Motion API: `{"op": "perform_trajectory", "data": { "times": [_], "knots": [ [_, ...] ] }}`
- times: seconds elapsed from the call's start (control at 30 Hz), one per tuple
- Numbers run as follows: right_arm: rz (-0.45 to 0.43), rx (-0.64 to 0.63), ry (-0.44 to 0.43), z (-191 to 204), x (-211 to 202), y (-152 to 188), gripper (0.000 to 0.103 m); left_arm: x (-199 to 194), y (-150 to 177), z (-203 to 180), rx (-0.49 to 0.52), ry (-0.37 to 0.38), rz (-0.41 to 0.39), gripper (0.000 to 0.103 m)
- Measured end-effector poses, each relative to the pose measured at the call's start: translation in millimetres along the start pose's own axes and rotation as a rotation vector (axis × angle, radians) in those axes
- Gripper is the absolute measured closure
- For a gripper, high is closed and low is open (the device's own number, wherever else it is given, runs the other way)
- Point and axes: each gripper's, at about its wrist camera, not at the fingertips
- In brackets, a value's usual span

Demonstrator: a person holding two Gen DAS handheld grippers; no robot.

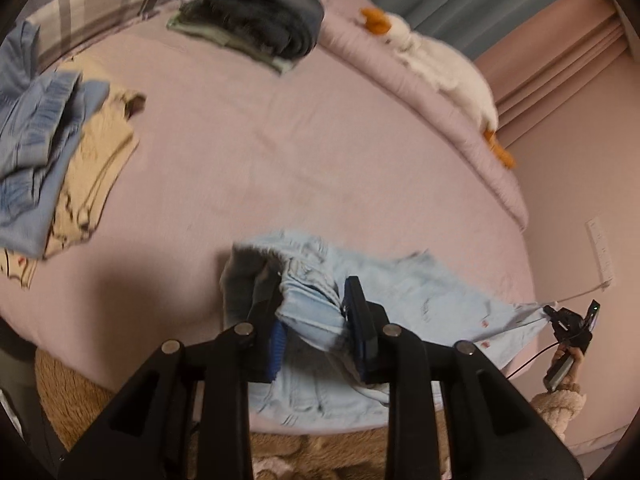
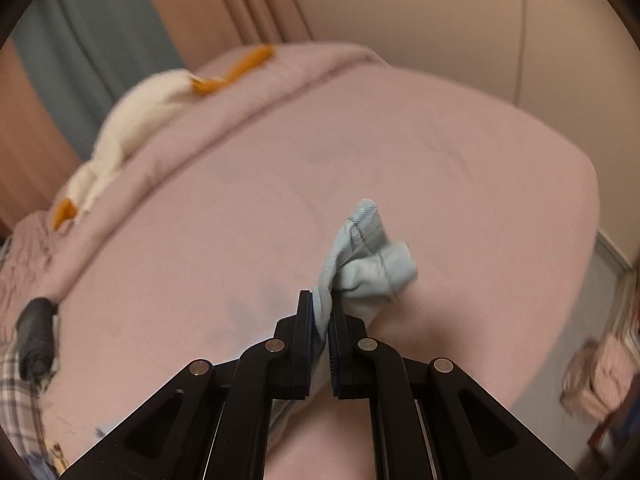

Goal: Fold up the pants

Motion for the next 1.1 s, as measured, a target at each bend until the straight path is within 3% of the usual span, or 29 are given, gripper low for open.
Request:
{"op": "perform_trajectory", "data": {
  "times": [0.07,0.17,0.3,0.4,0.5,0.8,0.9,1.1],
  "knots": [
    [-0.048,-0.021,0.012,10.2,-12.4,-3.5,0.096,-3.0,1.4,0.5,-0.003,0.016,0.007,0.076],
    [-0.055,0.013,0.086,-4.8,-15.5,4.3,0.096,5.7,16.7,6.7,-0.017,0.009,0.080,0.076],
    [0.034,0.089,0.181,-63.6,15.6,29.0,0.096,24.0,44.7,24.2,-0.068,-0.014,0.192,0.077],
    [0.133,0.163,0.256,-103.7,44.6,40.6,0.096,30.7,55.7,31.1,-0.108,-0.011,0.231,0.077],
    [0.152,0.234,0.196,-124.0,46.2,39.2,0.095,26.0,52.9,24.8,-0.096,-0.009,0.211,0.078],
    [0.087,0.142,0.216,-97.7,38.1,27.4,0.098,24.7,31.6,9.0,-0.048,0.003,0.167,0.085],
    [0.090,0.158,0.172,-88.9,35.4,19.1,0.098,24.1,11.0,8.6,-0.070,0.071,0.140,0.088],
    [0.019,0.026,-0.009,-7.7,22.6,-22.4,0.098,8.0,-39.8,-6.5,-0.030,0.112,0.026,0.089]
  ]
}}
Point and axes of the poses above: each gripper's, at about its wrist camera, not at the fingertips, and x roughly the way its jaws point, z to its left, y to its underside, and after that the axes turned 13 degrees about x, right-handed
